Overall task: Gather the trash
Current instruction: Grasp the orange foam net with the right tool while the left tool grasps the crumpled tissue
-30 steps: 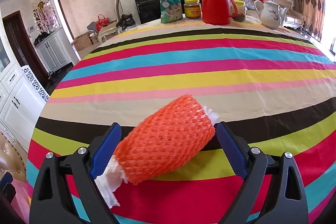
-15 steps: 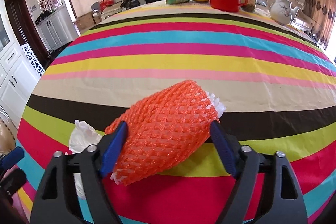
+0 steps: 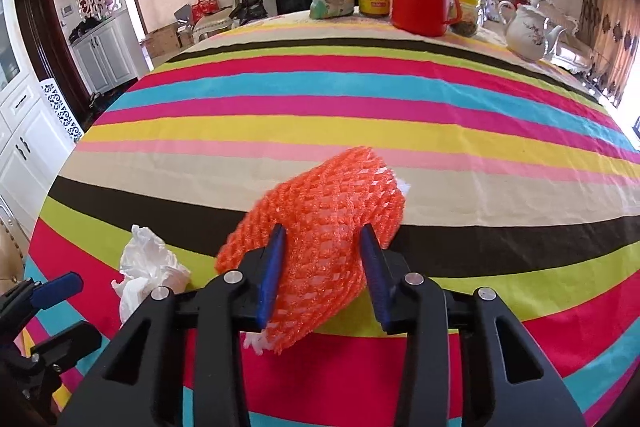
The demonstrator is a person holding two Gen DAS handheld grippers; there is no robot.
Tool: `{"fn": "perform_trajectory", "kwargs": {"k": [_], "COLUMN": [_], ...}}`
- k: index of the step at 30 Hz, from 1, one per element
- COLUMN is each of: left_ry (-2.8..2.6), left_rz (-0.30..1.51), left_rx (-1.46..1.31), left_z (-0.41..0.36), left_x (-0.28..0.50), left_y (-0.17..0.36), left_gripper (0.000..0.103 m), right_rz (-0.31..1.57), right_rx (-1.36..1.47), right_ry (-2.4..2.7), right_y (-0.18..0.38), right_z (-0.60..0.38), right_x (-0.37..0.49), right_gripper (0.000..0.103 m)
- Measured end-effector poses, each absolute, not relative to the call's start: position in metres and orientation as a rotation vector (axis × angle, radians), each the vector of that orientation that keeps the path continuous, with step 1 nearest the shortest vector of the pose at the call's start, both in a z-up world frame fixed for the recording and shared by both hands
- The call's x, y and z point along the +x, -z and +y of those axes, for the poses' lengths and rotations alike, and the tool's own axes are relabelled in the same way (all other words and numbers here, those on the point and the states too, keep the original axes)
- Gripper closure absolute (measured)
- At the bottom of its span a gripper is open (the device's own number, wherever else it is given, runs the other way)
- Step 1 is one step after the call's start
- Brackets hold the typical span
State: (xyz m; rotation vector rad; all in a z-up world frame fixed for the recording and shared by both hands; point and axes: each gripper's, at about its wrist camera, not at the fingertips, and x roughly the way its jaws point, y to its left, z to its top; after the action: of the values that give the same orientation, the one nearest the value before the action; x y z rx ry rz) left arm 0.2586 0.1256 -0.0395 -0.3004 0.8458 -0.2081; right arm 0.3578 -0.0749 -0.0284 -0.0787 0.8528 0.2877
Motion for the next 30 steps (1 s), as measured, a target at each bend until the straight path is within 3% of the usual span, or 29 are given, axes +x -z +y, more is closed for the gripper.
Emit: {"fn": "perform_trajectory", "kwargs": {"k": [14,19,23,30], "left_ry": [0.211,0.206,0.203,0.211], "left_rz": [0.893,0.901,0.912,0.928], "left_rx": [-0.298,-0.284,-0.273,-0.264], "left_z": [0.11,0.109,0.108,0.107], "left_x": [0.284,0.29,0.294,0.296], "left_y": [0.054,0.057,0.059,0.065], "left_gripper": [0.027,0.044,0.047,0.073], "right_rz": [0.863,0.866,0.866,0.862], "right_rx": [-0.11,-0.103,-0.104,-0.1], "right_ry": [-0.329,-0.334,-0.336,-0.347], "right_y": [0.023,0.023,0.023,0.022], "right_z": [-0.08,-0.082,-0.081,-0.081], "right_x": [0.355,0.355,0.355,0.354], "right_gripper": [0.066,0.066,0.066,0.066]}}
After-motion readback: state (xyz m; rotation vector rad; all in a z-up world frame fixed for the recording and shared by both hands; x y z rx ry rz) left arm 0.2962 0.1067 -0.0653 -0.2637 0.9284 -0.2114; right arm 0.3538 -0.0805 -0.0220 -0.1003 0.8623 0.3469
